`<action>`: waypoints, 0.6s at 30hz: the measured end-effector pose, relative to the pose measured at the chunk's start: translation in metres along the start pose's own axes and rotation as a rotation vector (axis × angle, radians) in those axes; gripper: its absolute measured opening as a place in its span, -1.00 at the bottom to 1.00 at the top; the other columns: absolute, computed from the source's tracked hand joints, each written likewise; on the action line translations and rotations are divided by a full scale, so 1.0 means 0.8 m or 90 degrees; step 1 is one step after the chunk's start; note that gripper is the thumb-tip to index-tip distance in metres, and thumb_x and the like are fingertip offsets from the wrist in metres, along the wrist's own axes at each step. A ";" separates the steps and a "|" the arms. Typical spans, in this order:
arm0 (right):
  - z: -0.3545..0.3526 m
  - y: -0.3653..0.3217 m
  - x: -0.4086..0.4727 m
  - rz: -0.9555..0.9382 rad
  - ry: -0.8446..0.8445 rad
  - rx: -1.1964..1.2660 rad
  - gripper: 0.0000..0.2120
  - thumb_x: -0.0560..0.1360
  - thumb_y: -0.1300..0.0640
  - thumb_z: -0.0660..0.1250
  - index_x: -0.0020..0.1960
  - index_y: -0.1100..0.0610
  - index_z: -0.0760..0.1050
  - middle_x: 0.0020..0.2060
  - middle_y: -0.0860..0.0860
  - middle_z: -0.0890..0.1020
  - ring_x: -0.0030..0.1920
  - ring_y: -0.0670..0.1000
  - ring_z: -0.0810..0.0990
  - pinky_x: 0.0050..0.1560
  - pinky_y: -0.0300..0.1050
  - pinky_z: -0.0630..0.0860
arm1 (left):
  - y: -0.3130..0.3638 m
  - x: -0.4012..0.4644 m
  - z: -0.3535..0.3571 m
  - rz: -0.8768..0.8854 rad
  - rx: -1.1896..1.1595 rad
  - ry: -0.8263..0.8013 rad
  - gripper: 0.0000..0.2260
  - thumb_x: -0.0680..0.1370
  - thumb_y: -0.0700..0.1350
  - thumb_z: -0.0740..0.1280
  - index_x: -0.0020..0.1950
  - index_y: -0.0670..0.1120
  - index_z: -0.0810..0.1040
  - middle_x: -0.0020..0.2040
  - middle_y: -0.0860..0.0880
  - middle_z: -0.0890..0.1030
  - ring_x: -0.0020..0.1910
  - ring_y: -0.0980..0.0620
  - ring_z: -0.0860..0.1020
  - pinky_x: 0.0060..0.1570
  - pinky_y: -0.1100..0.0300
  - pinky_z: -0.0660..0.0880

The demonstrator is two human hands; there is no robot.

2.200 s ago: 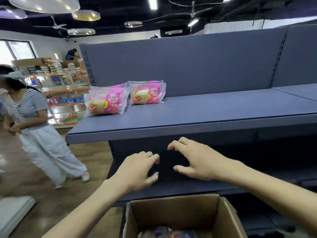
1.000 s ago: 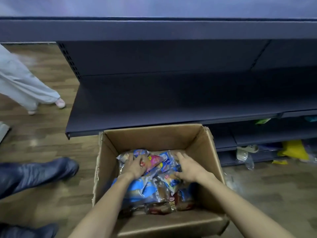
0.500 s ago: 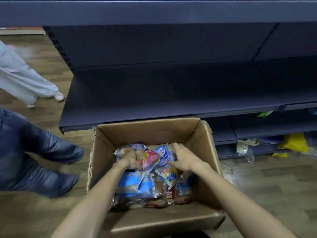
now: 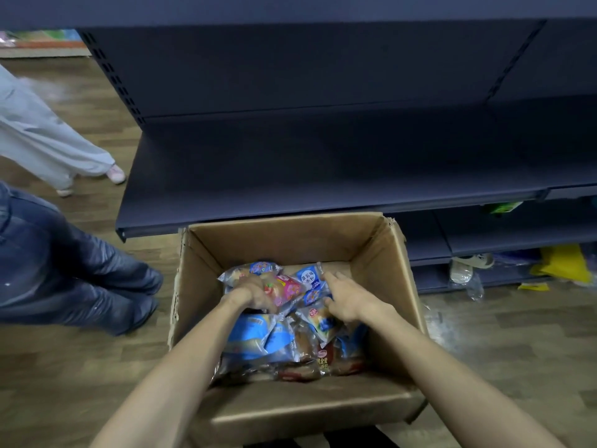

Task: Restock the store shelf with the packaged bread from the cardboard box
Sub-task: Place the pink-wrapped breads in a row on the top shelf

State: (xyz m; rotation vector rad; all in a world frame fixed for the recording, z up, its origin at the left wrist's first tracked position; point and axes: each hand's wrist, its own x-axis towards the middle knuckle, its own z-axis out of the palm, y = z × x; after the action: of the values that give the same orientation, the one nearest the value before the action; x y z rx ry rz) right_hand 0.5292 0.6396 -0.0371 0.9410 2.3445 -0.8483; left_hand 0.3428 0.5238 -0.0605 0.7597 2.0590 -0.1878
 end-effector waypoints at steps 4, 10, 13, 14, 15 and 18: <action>-0.009 -0.010 -0.004 -0.018 0.002 0.002 -0.42 0.62 0.14 0.19 0.58 0.16 0.09 0.48 0.19 0.26 0.51 0.21 0.21 0.49 0.02 0.22 | 0.002 -0.016 -0.007 0.042 0.266 0.164 -0.25 0.33 0.01 0.54 0.40 -0.17 0.28 0.34 -0.15 0.34 0.34 -0.13 0.31 0.34 0.10 0.37; -0.022 -0.025 -0.012 -0.050 0.029 0.002 -0.45 0.60 0.10 0.27 0.52 0.16 0.16 0.34 0.16 0.35 0.41 0.20 0.35 0.38 -0.02 0.31 | -0.013 -0.052 -0.028 0.213 0.548 0.370 -0.40 0.39 -0.11 0.46 0.35 -0.20 0.29 0.25 -0.17 0.37 0.22 -0.15 0.38 0.15 0.07 0.38; -0.026 -0.035 -0.021 -0.063 0.030 -0.012 -0.48 0.60 0.07 0.28 0.50 0.14 0.19 0.30 0.15 0.37 0.37 0.20 0.38 0.34 0.01 0.34 | -0.019 -0.071 -0.042 0.245 0.576 0.433 -0.39 0.32 -0.03 0.55 0.26 -0.19 0.38 0.14 -0.16 0.45 0.07 -0.13 0.42 0.00 0.05 0.42; -0.027 -0.038 -0.025 -0.071 0.033 -0.019 -0.47 0.60 0.06 0.28 0.50 0.13 0.19 0.31 0.15 0.37 0.36 0.20 0.38 0.34 0.01 0.35 | -0.022 -0.075 -0.045 0.258 0.569 0.456 -0.37 0.25 0.04 0.58 0.19 -0.18 0.42 0.07 -0.15 0.47 -0.01 -0.12 0.43 -0.08 0.04 0.42; -0.029 -0.041 -0.029 -0.078 0.036 -0.028 -0.46 0.60 0.04 0.28 0.51 0.13 0.18 0.32 0.14 0.37 0.36 0.20 0.38 0.34 0.03 0.34 | -0.025 -0.079 -0.049 0.274 0.558 0.479 -0.35 0.20 0.09 0.61 0.12 -0.17 0.45 0.00 -0.15 0.48 -0.07 -0.12 0.42 -0.14 0.04 0.41; -0.042 -0.049 -0.044 -0.111 0.078 -0.044 -0.37 0.58 0.01 0.31 0.55 0.09 0.12 0.38 0.13 0.34 0.37 0.19 0.37 0.36 0.04 0.37 | -0.025 -0.101 -0.066 0.310 0.531 0.558 -0.37 0.14 0.12 0.59 0.04 -0.18 0.48 -0.07 -0.16 0.48 -0.14 -0.14 0.42 -0.21 0.02 0.42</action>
State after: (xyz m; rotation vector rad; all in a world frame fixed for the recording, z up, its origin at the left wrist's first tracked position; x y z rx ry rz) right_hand 0.5171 0.6246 0.0223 0.7896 2.5737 -0.7905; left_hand 0.3263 0.4932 0.0321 2.1250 2.4813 -0.5179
